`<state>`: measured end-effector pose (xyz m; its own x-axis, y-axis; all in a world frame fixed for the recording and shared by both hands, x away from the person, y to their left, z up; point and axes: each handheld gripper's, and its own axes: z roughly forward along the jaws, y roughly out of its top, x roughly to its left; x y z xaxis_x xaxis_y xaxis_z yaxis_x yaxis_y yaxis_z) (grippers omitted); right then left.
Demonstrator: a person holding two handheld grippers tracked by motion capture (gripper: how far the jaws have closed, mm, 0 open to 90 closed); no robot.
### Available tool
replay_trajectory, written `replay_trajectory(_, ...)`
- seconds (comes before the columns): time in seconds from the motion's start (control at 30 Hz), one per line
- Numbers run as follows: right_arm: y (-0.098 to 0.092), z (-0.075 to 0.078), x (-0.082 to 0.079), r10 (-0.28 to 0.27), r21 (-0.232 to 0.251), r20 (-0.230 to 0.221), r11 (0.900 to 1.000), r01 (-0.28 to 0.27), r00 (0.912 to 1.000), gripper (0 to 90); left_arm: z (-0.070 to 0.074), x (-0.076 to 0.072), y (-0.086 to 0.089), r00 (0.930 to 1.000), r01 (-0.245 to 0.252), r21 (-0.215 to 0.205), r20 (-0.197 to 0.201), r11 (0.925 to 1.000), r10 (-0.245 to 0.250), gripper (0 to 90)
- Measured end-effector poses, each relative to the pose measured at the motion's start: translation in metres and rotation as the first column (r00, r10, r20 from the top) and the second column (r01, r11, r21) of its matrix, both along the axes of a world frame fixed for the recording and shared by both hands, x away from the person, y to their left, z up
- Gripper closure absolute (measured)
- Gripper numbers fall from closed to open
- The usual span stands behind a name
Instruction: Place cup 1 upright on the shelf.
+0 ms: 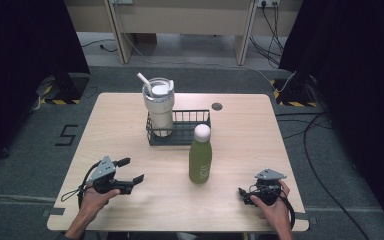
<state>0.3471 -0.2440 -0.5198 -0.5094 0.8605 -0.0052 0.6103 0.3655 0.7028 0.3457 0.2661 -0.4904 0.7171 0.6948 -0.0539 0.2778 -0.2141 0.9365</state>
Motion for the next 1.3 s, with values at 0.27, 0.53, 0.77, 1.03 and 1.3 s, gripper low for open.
replay_trajectory(0.27, 0.000, 0.000, 0.000, 0.000, 0.000, 0.000, 1.000, 0.000, 1.0000, 0.3, -0.008, -0.009, 0.003, 0.9999, -0.001, 0.021, -0.013, 0.9998, 0.002, 14.7)
replay_trajectory(0.53, 0.000, 0.000, 0.000, 0.003, -0.002, 0.001, 1.000, -0.003, 1.0000, 0.3, -0.014, -0.018, 0.003, 0.9995, 0.008, 0.031, -0.031, 0.9995, -0.007, 14.7)
replay_trajectory(0.77, 0.000, 0.000, 0.000, 0.003, -0.002, 0.001, 1.000, -0.003, 1.0000, 0.3, -0.019, -0.024, 0.004, 0.9983, 0.017, 0.044, -0.057, 0.9989, -0.014, 14.7)
replay_trajectory(1.03, 0.000, 0.000, 0.000, 0.003, -0.002, 0.002, 1.000, -0.003, 1.0000, 0.3, -0.026, -0.031, 0.006, 0.9966, 0.014, 0.115, -0.083, 0.9933, -0.005, 14.8)
replay_trajectory(1.3, 0.000, 0.000, 0.000, 0.003, -0.002, 0.002, 1.000, -0.003, 1.0000, 0.4, -0.032, -0.034, 0.003, 0.9945, 0.010, 0.220, -0.104, 0.9755, 0.013, 14.8)
